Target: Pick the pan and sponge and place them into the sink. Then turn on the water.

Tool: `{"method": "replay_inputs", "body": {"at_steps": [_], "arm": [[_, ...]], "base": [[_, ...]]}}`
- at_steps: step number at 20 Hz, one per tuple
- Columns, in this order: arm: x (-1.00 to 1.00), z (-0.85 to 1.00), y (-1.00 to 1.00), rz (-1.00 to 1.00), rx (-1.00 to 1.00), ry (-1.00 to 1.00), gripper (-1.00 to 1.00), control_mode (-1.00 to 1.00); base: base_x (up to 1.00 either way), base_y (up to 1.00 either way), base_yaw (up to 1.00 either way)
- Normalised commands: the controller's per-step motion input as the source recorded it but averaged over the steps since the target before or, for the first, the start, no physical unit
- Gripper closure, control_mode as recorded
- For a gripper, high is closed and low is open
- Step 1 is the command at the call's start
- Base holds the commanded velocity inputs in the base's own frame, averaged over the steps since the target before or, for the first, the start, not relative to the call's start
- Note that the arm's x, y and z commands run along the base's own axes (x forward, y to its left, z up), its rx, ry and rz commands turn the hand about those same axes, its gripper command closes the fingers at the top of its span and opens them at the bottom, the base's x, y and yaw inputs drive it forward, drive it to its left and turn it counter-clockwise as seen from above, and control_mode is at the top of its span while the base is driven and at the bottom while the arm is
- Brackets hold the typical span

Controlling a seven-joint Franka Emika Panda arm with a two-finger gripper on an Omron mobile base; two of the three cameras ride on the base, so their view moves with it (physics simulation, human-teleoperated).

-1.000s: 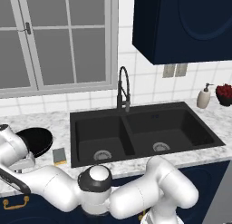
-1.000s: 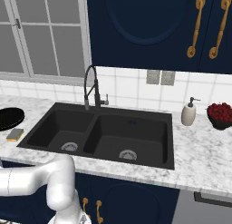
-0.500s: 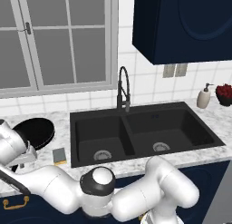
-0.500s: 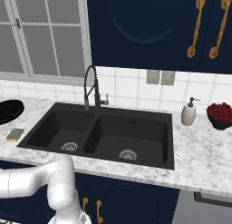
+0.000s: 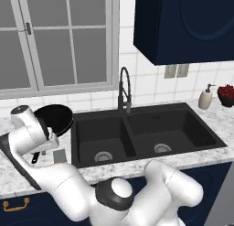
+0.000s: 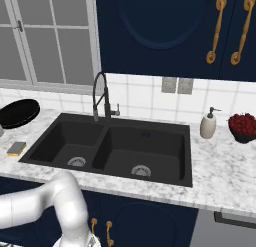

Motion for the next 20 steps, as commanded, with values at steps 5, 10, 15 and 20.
{"method": "replay_inputs", "body": {"at_steps": [5,10,15,20], "arm": [[-0.01,0.0,-0.93,-0.01,0.32,0.0,1.0,-1.0],[0.07,0.01,-0.63,0.0,0.26,0.0,1.0,-1.0],[0.4,0.0,-0.34,0.0,0.28,0.05,1.0,-1.0],[0.33,0.0,-0.38,-0.01,0.14,0.1,1.0,-1.0]], "base": [[0.0,0.0,0.0],[0.0,0.0,0.0],[0.0,0.0,0.0],[0.0,0.0,0.0]]}}
